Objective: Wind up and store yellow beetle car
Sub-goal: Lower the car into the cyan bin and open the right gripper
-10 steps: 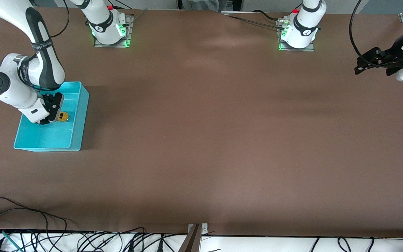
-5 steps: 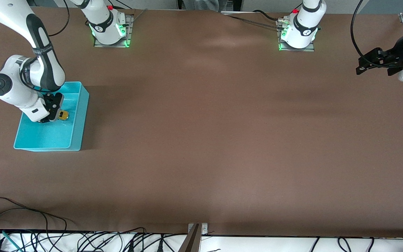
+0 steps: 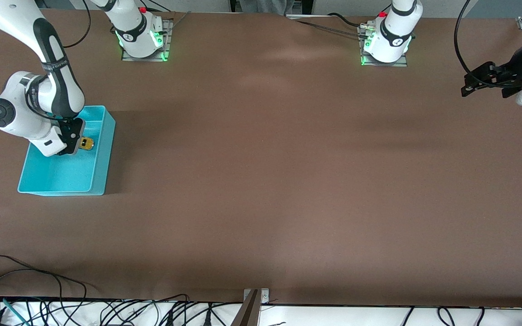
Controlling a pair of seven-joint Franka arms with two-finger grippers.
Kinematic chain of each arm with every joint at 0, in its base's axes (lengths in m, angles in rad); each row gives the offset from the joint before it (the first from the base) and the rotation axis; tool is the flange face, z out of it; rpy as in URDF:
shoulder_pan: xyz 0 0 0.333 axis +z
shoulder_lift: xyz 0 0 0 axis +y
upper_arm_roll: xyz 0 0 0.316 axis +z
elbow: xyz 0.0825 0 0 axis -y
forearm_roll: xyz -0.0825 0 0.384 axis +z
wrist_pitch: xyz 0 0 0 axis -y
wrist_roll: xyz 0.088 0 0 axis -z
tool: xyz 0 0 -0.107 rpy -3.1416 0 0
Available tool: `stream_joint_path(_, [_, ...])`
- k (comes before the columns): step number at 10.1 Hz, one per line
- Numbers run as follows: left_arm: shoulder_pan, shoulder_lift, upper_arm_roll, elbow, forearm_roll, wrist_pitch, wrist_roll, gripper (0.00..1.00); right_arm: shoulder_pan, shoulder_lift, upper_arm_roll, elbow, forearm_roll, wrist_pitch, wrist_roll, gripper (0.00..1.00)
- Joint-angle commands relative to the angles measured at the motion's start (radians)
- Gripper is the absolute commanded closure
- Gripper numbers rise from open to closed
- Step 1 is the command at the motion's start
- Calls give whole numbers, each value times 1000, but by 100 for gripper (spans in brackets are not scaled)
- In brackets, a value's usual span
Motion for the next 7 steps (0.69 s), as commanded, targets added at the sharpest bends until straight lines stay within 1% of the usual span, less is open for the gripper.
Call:
stream_joint_path(1, [7, -12, -2, -7, -20, -9, -5, 0, 1, -90, 1, -33, 11, -70, -5, 100])
stream_joint_path(2, [7, -12, -2, -7, -18, -9, -5, 0, -1, -92, -13, -40, 10, -67, -11, 100])
stream_joint_path(3, [7, -12, -2, -7, -18, -9, -5, 0, -1, -87, -40, -44, 8, -61, -17, 100])
stream_joint_path(5, [7, -12, -2, -7, -20, -9, -5, 0, -15, -58, -48, -61, 8, 13, -23, 100])
stream_joint_path(7, [4, -12, -8, -5, -20, -9, -7, 0, -15, -35, -56, -66, 10, 51, -23, 100])
